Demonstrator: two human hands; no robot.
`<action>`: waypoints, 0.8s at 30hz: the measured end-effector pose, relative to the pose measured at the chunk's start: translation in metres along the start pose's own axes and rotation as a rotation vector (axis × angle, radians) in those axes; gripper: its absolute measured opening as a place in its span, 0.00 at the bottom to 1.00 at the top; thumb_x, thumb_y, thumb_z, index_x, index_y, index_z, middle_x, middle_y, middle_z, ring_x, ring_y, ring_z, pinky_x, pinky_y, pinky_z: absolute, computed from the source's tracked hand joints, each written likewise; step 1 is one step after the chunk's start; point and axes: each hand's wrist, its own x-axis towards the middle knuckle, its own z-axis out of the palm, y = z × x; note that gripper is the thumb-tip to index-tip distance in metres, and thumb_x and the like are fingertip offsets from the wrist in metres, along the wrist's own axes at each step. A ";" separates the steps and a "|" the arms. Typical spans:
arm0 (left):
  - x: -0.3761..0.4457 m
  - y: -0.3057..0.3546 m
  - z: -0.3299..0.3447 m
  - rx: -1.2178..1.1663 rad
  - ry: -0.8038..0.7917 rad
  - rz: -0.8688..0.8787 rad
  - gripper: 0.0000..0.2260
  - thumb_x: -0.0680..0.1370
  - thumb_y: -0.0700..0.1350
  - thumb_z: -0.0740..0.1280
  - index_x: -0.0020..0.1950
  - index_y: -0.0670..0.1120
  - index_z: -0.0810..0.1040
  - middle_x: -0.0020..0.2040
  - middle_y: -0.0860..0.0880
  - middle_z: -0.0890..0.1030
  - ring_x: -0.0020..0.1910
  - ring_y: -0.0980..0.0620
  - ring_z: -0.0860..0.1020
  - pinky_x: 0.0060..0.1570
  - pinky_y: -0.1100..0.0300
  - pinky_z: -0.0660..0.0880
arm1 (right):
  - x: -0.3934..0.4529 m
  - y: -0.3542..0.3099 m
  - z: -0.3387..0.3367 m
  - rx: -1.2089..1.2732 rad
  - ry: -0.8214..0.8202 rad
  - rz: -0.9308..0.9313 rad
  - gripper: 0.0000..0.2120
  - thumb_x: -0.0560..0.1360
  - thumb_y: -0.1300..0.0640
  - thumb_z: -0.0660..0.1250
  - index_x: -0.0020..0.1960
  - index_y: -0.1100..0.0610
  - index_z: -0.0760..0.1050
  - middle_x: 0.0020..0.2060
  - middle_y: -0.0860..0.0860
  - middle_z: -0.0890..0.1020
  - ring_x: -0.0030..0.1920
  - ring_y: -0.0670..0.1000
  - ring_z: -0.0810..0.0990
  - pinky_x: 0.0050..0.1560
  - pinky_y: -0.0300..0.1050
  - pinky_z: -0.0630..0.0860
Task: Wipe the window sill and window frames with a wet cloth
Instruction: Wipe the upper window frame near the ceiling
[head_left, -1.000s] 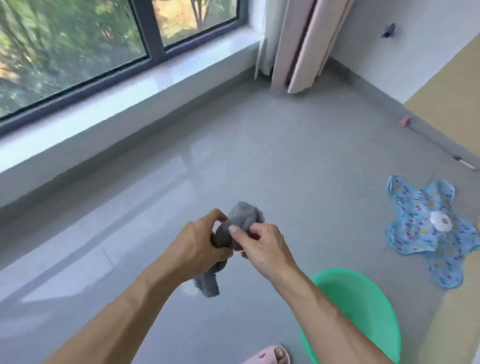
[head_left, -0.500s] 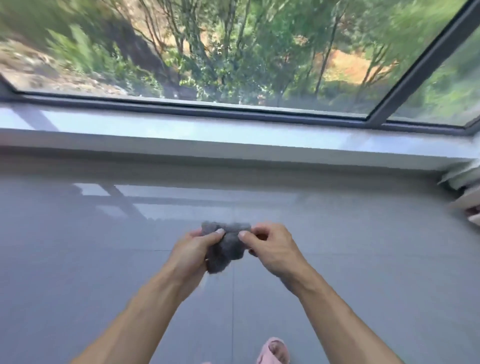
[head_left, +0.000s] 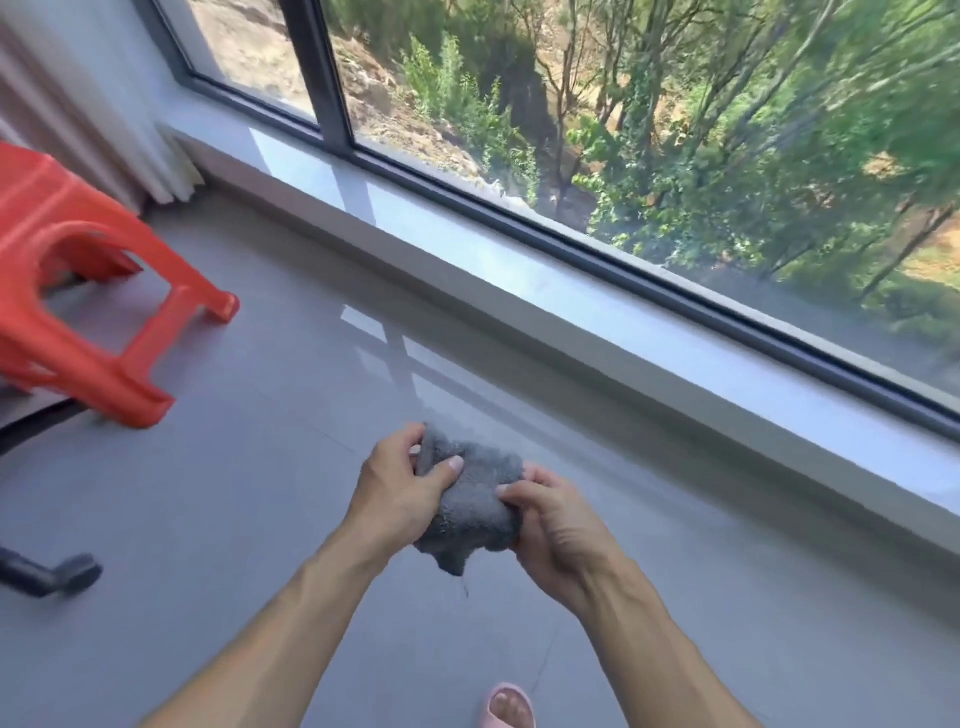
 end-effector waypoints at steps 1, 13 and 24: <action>0.010 -0.002 -0.009 -0.093 0.041 -0.046 0.02 0.77 0.43 0.71 0.46 0.48 0.78 0.42 0.50 0.84 0.44 0.51 0.83 0.43 0.56 0.79 | 0.015 -0.004 0.006 -0.020 0.021 0.032 0.16 0.63 0.68 0.70 0.38 0.54 0.65 0.41 0.59 0.74 0.36 0.55 0.74 0.35 0.45 0.68; 0.137 -0.042 -0.170 -0.116 0.290 -0.162 0.10 0.78 0.50 0.69 0.58 0.54 0.74 0.49 0.52 0.75 0.44 0.54 0.74 0.37 0.69 0.68 | 0.181 -0.043 0.175 -1.581 -0.027 -0.413 0.11 0.66 0.63 0.66 0.36 0.47 0.77 0.38 0.46 0.77 0.42 0.49 0.76 0.38 0.45 0.75; 0.272 -0.096 -0.377 -0.229 0.500 -0.281 0.06 0.72 0.46 0.75 0.45 0.50 0.79 0.39 0.52 0.79 0.39 0.50 0.76 0.35 0.61 0.69 | 0.386 -0.026 0.416 -1.037 -0.134 -0.168 0.04 0.71 0.64 0.67 0.44 0.59 0.75 0.31 0.47 0.78 0.31 0.45 0.75 0.34 0.42 0.73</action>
